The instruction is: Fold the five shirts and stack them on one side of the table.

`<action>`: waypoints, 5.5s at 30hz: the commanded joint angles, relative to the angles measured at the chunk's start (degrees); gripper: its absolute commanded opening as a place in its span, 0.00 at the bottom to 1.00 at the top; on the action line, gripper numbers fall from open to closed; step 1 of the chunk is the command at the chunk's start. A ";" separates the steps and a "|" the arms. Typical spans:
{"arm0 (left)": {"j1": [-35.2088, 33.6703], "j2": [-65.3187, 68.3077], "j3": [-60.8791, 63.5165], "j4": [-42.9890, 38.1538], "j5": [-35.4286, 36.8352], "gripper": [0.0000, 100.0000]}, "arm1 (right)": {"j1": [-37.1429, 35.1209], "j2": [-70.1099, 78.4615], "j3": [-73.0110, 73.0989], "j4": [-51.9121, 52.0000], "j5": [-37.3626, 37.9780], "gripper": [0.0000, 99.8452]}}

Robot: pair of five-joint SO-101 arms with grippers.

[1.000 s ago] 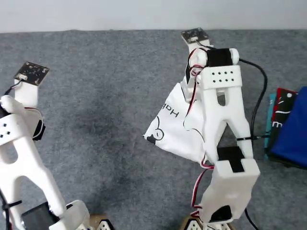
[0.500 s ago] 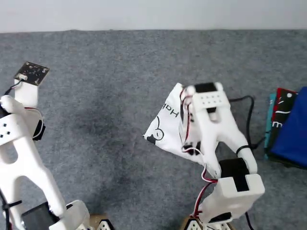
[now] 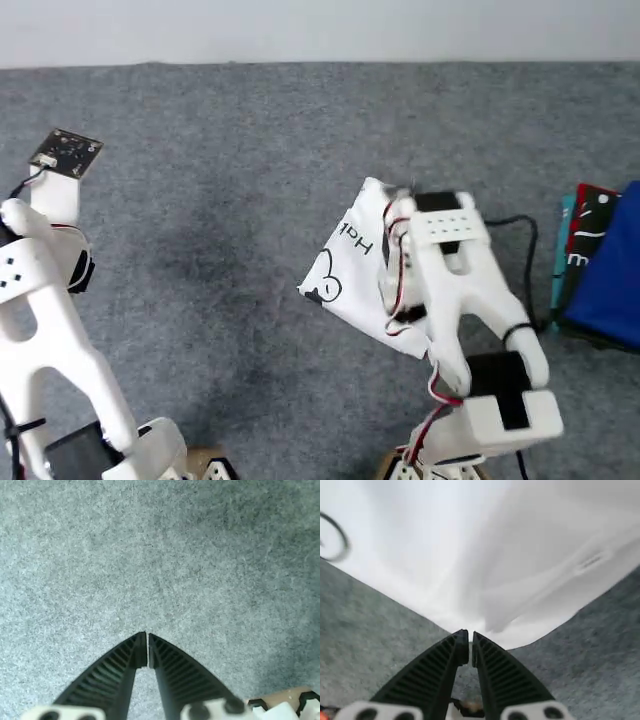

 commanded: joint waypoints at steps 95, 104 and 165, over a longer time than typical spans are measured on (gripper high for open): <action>-0.53 -2.29 -0.66 1.14 -0.70 0.01 | 4.18 35.56 -28.22 -6.99 -25.32 0.01; -0.35 -2.29 -3.30 1.14 -0.79 0.01 | 7.60 17.01 -28.84 0.84 -6.59 0.01; -0.09 -2.20 -3.03 1.14 -0.44 0.01 | 58.15 -1.54 -36.57 -17.80 27.96 0.27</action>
